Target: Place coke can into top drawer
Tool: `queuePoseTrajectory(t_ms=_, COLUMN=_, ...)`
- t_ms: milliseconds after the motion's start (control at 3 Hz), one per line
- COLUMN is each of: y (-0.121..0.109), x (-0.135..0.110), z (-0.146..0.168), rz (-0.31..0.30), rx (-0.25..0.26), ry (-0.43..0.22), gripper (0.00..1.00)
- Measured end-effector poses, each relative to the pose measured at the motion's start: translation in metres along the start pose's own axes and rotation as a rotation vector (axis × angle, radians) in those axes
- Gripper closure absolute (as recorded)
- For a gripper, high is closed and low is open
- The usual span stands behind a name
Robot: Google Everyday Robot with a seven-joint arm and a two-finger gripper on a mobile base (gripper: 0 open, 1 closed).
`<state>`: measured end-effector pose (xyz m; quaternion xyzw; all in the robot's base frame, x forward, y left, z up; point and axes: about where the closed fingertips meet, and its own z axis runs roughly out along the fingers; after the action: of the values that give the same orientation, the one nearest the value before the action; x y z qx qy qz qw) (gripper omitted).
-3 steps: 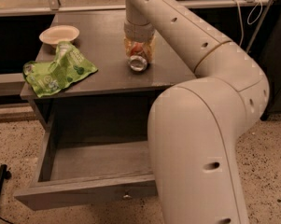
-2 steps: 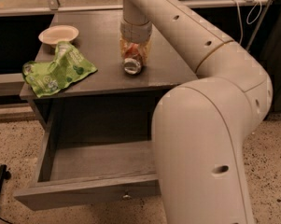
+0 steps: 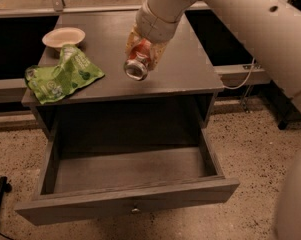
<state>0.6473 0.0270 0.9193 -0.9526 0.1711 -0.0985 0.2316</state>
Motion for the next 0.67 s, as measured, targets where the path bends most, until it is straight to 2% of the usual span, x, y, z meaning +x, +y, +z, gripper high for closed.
queuePoseTrajectory(t_ms=333, y=-0.012, x=-0.066, z=-0.013, rz=-0.053, rx=0.181, ry=-0.072, gripper=1.0)
queuePoseTrajectory(t_ms=667, y=0.053, x=-0.094, z=0.019, rz=-0.063, rx=0.207, ry=-0.134, gripper=1.0)
